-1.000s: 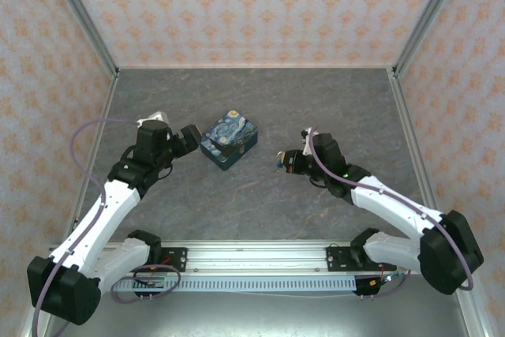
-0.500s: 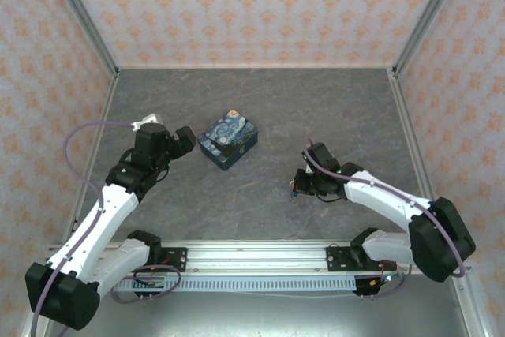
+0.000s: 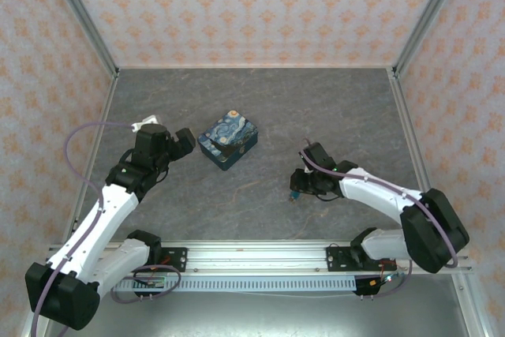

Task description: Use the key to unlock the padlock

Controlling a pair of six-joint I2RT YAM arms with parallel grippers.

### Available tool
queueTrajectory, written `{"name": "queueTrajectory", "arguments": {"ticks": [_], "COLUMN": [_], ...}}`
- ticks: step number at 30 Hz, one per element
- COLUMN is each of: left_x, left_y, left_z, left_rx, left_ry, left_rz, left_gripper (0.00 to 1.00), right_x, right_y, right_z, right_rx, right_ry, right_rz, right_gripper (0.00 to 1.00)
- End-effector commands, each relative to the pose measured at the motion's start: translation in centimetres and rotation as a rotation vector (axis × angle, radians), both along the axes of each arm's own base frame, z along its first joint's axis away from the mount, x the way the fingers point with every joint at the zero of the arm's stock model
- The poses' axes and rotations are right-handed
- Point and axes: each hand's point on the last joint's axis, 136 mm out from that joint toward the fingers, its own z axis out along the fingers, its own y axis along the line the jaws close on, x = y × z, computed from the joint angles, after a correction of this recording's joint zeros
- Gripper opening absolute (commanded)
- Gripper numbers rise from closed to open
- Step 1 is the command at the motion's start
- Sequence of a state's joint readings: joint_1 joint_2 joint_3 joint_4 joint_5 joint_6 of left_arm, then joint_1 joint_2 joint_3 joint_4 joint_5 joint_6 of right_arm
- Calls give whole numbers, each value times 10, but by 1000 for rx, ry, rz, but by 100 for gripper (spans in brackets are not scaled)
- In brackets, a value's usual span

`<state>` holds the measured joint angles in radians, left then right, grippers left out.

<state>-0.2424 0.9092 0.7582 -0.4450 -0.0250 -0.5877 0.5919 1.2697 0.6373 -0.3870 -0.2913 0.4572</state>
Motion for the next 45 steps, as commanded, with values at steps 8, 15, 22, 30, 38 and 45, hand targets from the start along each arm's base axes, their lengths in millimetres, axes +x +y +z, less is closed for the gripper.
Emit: {"name": "queueTrajectory", "arguments": {"ticks": [8, 15, 22, 30, 38, 45], "left_x": [-4, -8, -8, 1, 12, 30], "left_y": [34, 57, 74, 72, 83, 82], "left_z": [45, 83, 62, 32, 1, -16], "left_rx": [185, 282, 391, 437, 525, 579], "left_ry": [-120, -291, -367, -287, -258, -259], "left_rz": [87, 175, 240, 205, 258, 225], "left_gripper": [99, 99, 99, 100, 100, 100], "right_x": [45, 56, 58, 76, 101, 122], "right_y": [-56, -125, -176, -196, -204, -207], "right_z": [105, 164, 155, 112, 87, 80], "right_rx": [-199, -372, -391, -407, -346, -299], "right_ry": [-418, -723, -905, -885, -953, -961], "right_rz": [-100, -309, -475, -542, -527, -479], "right_gripper": [58, 86, 99, 99, 99, 99]}}
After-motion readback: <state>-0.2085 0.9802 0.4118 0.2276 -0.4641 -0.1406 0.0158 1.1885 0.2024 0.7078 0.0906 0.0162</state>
